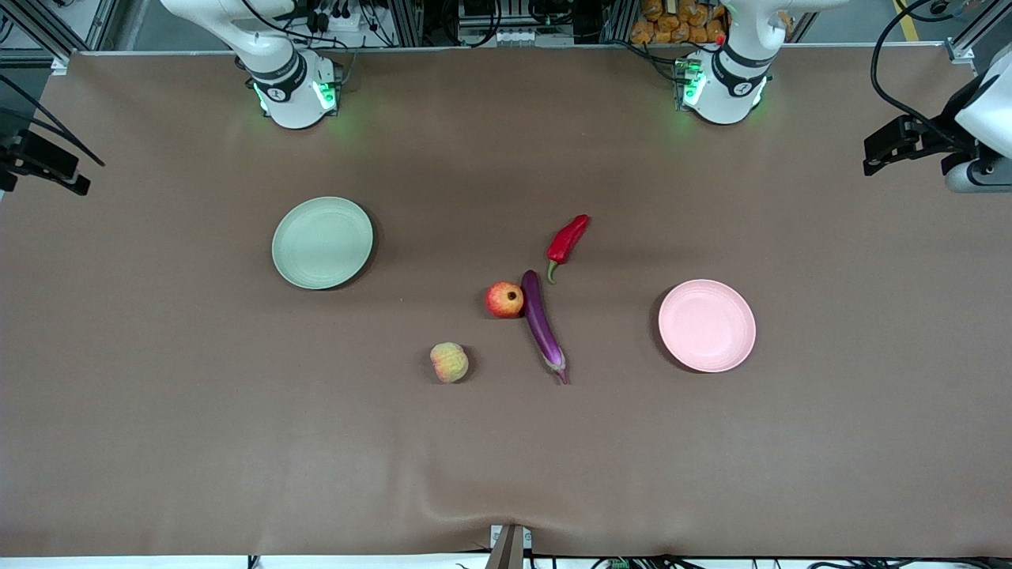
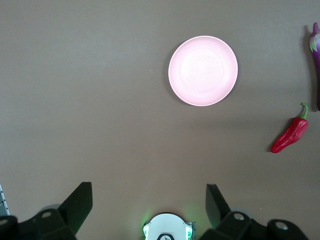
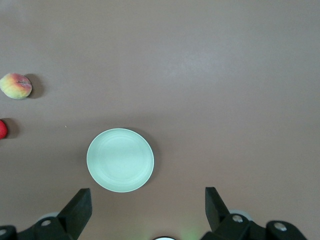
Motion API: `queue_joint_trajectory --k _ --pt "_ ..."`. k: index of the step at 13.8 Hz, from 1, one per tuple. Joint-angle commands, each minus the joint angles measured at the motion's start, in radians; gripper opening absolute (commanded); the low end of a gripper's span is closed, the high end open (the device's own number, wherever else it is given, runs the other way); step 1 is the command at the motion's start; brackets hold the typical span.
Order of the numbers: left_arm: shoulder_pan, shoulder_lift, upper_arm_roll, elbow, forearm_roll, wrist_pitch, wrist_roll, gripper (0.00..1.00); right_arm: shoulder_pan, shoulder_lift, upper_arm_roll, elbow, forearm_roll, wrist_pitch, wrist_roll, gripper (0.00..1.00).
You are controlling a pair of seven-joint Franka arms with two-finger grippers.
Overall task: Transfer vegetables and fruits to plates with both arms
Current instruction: 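Move the left gripper over the red chili pepper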
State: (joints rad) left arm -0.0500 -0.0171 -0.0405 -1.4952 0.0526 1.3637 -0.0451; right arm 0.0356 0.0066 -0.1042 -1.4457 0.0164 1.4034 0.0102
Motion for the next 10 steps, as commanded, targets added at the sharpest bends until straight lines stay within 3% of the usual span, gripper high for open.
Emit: queue_joint_trajectory --k 1,5,10 --pt "0.01 0.006 0.001 0.019 -0.022 -0.021 0.04 1.0 -0.014 -0.014 0.006 -0.021 0.011 0.011 -0.006 1.0" --pt "-0.007 0.012 -0.002 0.021 -0.025 -0.021 0.03 1.0 -0.005 0.001 0.009 -0.007 0.008 0.023 -0.006 1.0" --pt "-0.089 0.135 -0.068 0.05 -0.023 -0.017 -0.082 1.0 -0.005 0.003 0.011 -0.01 0.013 0.015 -0.003 1.0"
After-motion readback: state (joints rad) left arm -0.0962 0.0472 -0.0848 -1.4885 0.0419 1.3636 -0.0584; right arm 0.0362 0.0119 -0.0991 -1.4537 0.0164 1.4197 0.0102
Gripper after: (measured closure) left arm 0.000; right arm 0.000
